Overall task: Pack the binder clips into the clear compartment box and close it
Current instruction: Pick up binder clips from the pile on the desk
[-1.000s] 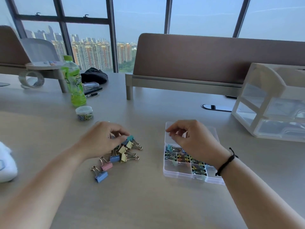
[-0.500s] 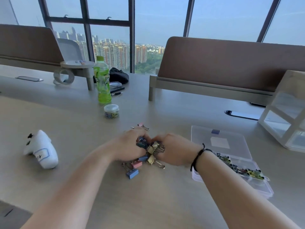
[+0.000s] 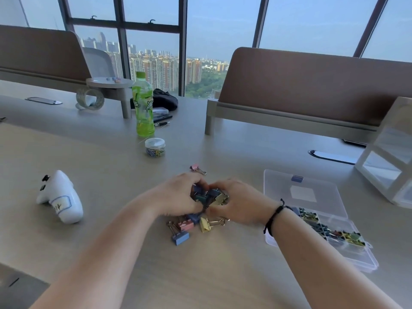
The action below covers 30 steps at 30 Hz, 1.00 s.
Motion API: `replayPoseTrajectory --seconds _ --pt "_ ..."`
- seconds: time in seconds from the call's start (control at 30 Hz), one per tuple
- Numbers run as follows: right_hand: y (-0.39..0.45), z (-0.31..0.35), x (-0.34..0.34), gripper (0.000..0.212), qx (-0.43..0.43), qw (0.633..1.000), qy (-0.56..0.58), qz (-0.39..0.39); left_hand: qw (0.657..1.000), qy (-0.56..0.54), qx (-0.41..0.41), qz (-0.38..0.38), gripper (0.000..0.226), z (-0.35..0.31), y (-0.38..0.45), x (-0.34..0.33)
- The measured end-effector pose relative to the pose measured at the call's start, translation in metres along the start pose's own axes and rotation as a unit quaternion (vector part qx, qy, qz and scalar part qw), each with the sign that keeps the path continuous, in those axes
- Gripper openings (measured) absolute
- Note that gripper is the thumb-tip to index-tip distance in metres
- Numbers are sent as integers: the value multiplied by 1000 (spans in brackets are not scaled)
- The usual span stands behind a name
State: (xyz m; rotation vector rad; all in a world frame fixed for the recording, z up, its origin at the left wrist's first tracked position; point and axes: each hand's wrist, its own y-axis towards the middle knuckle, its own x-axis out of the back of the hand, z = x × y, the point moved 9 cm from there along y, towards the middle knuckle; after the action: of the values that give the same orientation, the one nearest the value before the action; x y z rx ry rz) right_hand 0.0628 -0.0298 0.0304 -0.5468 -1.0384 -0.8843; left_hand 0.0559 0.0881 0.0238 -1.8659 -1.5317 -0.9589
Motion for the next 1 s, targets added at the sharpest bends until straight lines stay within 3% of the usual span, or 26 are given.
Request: replayPoseTrajectory --seconds 0.23,0.37,0.8,1.0 --pt "0 -14 -2 49 -22 999 -6 -41 999 36 -28 -17 25 2 5 1" --pt "0 -18 -1 38 -31 997 -13 -63 997 56 -48 -32 29 2 9 2" --pt "-3 -14 8 32 -13 994 8 -109 992 55 -48 -100 12 -4 8 9" --pt "-5 -12 9 29 -4 994 13 -112 996 32 -36 -77 17 4 9 7"
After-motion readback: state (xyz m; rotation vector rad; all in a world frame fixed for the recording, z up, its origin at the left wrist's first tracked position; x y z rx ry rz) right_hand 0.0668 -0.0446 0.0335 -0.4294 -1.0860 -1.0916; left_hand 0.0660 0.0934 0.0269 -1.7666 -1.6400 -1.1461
